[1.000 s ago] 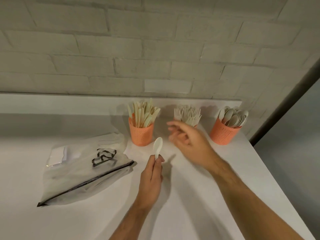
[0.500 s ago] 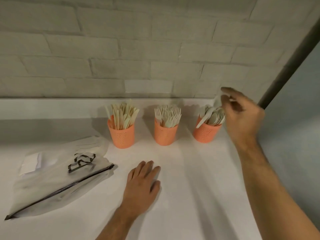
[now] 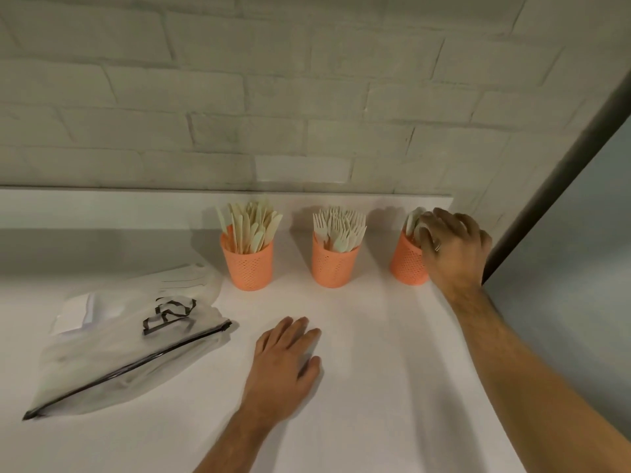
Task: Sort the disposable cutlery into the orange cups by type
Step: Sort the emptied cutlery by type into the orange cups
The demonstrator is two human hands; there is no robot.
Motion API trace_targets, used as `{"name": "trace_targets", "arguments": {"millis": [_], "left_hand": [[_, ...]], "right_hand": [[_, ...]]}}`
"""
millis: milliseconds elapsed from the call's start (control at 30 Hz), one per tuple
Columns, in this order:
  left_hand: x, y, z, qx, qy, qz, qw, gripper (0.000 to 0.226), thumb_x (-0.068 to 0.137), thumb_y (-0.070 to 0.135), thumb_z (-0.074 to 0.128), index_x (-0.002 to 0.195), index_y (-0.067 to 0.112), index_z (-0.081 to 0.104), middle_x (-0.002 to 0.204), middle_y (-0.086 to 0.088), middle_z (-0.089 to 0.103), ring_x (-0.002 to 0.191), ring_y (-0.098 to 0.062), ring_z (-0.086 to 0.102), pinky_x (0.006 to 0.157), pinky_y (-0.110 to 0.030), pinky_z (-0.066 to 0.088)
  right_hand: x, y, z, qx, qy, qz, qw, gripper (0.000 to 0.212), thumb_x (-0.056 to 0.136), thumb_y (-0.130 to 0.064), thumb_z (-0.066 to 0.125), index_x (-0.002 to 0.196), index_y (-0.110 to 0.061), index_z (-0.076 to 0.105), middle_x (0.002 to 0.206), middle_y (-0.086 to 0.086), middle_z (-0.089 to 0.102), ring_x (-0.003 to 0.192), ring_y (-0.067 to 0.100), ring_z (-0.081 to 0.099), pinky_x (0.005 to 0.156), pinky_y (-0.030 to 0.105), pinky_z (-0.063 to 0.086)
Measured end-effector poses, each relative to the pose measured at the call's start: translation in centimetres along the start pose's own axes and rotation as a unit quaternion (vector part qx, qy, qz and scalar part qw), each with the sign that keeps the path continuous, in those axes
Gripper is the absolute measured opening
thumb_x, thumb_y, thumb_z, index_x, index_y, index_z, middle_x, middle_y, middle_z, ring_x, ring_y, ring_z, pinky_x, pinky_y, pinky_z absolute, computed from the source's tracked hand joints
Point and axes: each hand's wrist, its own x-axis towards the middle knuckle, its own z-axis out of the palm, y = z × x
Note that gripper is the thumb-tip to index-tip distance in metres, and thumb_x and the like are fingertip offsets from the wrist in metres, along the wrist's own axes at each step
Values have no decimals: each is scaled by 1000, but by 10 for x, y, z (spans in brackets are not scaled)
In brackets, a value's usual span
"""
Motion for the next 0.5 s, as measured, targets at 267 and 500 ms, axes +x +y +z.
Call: {"name": "trace_targets", "arguments": {"millis": [267, 500], "left_hand": [[-11, -12, -36, -2, 188, -23, 982, 38, 68, 4, 71, 104, 18, 70, 112, -3, 61, 106, -24, 56, 90, -39, 43], [-17, -70, -81, 210, 85, -144, 963, 51, 49, 26, 91, 95, 16, 70, 94, -5, 67, 88, -29, 63, 74, -41, 50]], "right_hand": [[-45, -109, -33, 320, -59, -51, 944, 26, 82, 1, 56, 97, -10, 75, 98, 4, 71, 87, 21, 63, 73, 32, 50], [-106, -234, -5, 361, -405, -108, 833, 50, 88, 6, 57, 128, -23, 64, 130, -6, 59, 106, 8, 65, 91, 20, 50]]}}
